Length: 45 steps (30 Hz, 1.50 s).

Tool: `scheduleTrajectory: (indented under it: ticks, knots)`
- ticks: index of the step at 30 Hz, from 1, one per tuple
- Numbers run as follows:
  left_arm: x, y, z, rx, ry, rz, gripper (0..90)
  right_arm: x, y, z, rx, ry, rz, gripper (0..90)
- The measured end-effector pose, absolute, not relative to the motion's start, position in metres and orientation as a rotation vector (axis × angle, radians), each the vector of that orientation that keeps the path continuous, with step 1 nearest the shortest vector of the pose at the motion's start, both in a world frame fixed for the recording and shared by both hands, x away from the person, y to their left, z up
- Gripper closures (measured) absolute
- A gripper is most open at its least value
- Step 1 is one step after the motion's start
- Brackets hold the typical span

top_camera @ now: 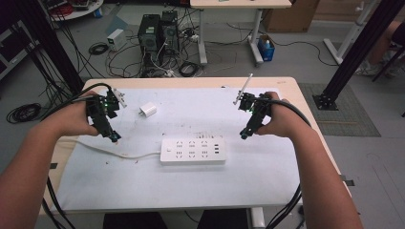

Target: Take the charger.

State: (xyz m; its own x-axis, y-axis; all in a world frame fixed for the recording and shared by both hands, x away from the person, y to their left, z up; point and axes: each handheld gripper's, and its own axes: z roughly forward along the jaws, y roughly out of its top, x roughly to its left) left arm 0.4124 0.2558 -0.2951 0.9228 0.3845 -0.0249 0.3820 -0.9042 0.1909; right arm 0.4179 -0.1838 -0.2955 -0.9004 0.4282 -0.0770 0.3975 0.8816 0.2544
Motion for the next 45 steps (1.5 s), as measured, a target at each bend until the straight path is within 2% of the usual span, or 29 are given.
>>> scheduleTrajectory:
  ticks: [8,12,23,24,26,34,45]
  knots:
    - [0.417,0.252,-0.302,2.939,0.568,-0.027,5.0,0.422,-0.186,-0.296,0.641,2.943,0.327,1.1]
    - [0.422,0.254,-0.302,2.92,0.618,0.012,5.0,0.42,-0.188,-0.297,0.663,2.93,0.344,1.1]
    - [0.442,0.252,-0.312,2.807,0.794,0.092,5.1,0.416,-0.192,-0.298,0.691,2.92,0.349,1.1]
    - [0.446,0.252,-0.317,2.777,0.864,0.139,5.1,0.415,-0.192,-0.297,0.691,2.918,0.345,1.1]
    - [0.451,0.252,-0.323,2.767,0.908,0.149,5.1,0.415,-0.192,-0.298,0.689,2.914,0.344,1.1]
    - [0.47,0.244,-0.348,2.709,0.949,0.196,5.1,0.413,-0.192,-0.303,0.689,2.91,0.342,1.1]
    - [0.499,0.242,-0.368,2.521,1.041,0.296,5.1,0.41,-0.196,-0.302,0.708,2.892,0.361,1.1]
